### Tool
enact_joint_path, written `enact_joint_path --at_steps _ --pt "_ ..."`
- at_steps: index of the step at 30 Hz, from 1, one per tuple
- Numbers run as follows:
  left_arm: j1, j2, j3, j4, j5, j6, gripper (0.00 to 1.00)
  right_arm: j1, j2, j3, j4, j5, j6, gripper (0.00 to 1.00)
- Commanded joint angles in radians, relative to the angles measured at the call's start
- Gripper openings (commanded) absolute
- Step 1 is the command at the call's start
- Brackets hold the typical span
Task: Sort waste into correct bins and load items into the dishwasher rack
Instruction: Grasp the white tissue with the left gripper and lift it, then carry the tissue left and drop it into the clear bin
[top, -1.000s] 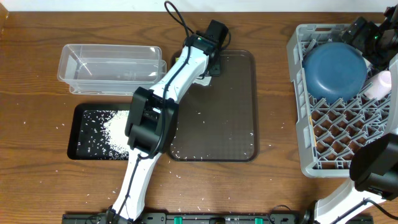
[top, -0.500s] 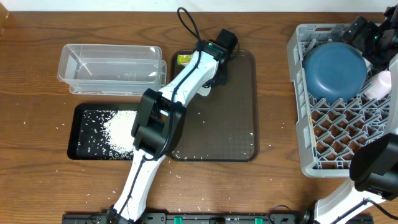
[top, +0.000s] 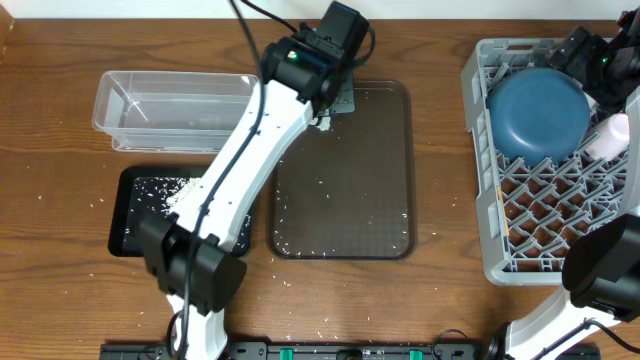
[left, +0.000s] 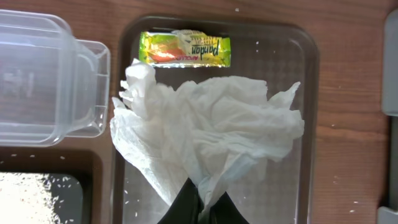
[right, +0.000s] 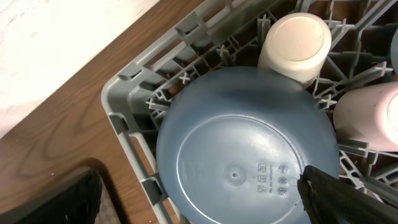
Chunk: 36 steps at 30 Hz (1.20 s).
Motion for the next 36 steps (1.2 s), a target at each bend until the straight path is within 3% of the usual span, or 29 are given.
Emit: enact_joint_path --at_steps 1,3,5,13,21,22,24,25,30,36 --pt "0.006 0.002 0.006 -0.006 -0.101 -0.015 0.06 -0.004 -0.019 0.016 -0.002 0.006 0.009 0.99" --pt "0.020 0.002 0.006 -0.008 -0.259 -0.059 0.06 -0.004 -0.019 0.016 -0.002 0.006 0.009 0.99" --pt "0.052 0.002 0.006 -0.007 -0.324 -0.086 0.07 -0.004 -0.019 0.016 -0.002 0.006 0.009 0.99" --pt "0.297 0.003 0.006 -0.003 -0.312 -0.203 0.08 -0.004 -0.019 0.016 -0.002 0.006 0.009 0.99" --pt "0.494 0.029 0.006 0.037 -0.135 -0.245 0.14 -0.004 -0.019 0.016 -0.002 0.006 0.009 0.99" --pt "0.507 0.037 0.006 0.045 -0.112 -0.245 0.24 -0.004 -0.019 0.016 -0.002 0.006 0.009 0.99" --pt "0.526 0.051 0.006 0.048 -0.069 -0.245 0.57 -0.004 -0.019 0.016 -0.002 0.006 0.009 0.99" --pt "0.533 0.056 0.006 0.045 -0.049 -0.245 0.67 -0.004 -0.019 0.016 -0.002 0.006 0.009 0.99" --pt "0.533 0.055 0.006 0.047 -0.013 -0.237 0.73 -0.004 -0.019 0.016 -0.002 0.006 0.009 0.99" --pt "0.480 0.055 0.006 0.089 0.287 0.008 0.74 -0.004 -0.019 0.016 -0.002 0.006 0.009 0.99"
